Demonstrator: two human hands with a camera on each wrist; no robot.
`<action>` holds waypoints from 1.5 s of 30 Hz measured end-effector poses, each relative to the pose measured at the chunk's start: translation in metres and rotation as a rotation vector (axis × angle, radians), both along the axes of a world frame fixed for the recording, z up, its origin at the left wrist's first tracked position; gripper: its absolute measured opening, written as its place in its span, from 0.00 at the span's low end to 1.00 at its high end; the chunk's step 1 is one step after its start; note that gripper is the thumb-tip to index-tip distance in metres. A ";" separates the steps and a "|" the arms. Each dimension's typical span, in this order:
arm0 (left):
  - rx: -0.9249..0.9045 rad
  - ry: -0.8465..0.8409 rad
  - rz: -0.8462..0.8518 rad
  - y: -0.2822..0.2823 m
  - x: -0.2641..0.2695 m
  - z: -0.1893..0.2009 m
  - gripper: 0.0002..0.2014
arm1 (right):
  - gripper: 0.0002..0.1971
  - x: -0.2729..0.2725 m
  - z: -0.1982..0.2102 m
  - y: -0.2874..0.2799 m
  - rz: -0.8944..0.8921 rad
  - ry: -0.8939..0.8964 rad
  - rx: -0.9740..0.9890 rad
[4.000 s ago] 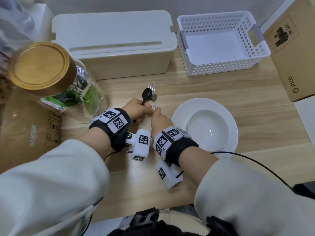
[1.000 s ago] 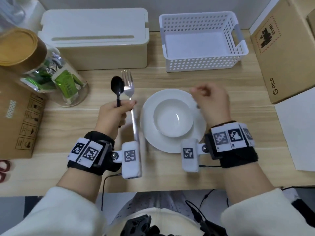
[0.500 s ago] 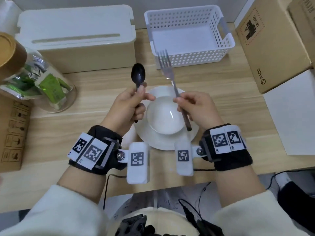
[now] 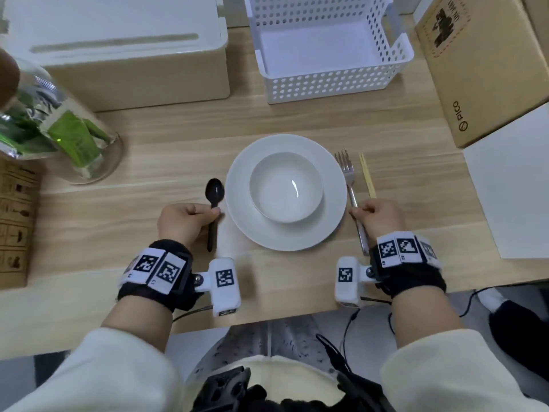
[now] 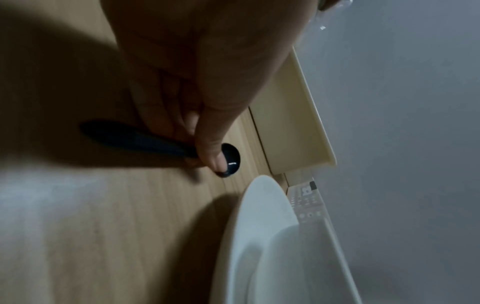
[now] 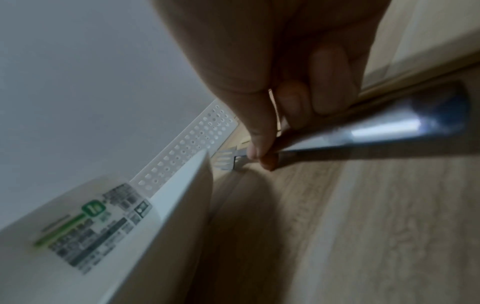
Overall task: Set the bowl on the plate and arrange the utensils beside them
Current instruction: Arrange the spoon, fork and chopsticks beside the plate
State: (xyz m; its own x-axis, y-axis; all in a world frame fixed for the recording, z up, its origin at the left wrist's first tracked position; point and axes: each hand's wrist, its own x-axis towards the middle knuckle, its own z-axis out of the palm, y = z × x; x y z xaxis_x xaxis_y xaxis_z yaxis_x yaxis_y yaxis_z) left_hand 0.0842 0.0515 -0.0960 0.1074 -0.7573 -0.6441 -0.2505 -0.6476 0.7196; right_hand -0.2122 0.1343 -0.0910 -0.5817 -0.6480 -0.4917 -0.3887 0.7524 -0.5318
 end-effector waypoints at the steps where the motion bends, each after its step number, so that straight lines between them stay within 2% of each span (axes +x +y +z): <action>1: -0.004 -0.019 0.007 0.000 -0.001 -0.001 0.03 | 0.11 0.001 0.001 -0.001 -0.003 0.029 -0.008; 8: -0.075 -0.147 -0.053 0.001 -0.010 0.002 0.07 | 0.08 -0.001 -0.003 0.002 -0.073 0.007 -0.070; 12: -0.096 -0.199 -0.070 -0.002 -0.010 0.001 0.07 | 0.06 -0.009 -0.003 0.002 -0.091 0.120 -0.121; 17: -0.111 -0.261 -0.049 -0.004 -0.010 0.002 0.09 | 0.15 -0.019 -0.006 0.001 -0.040 0.232 -0.105; 21: -0.111 -0.273 -0.037 -0.004 -0.009 0.002 0.10 | 0.17 -0.025 -0.004 0.000 -0.062 0.263 -0.111; 25: -0.099 -0.267 -0.029 -0.005 -0.009 0.002 0.10 | 0.10 -0.019 0.000 -0.001 -0.033 0.184 -0.111; 30: -0.098 -0.263 -0.039 -0.005 -0.008 0.002 0.11 | 0.16 -0.003 -0.001 -0.007 0.050 0.104 -0.071; 39: -0.092 -0.240 -0.020 -0.005 -0.008 0.001 0.10 | 0.15 -0.007 0.000 -0.011 0.030 0.108 -0.067; 45: -0.078 -0.186 -0.020 -0.005 -0.008 0.001 0.10 | 0.14 -0.006 0.016 -0.015 0.004 0.089 -0.089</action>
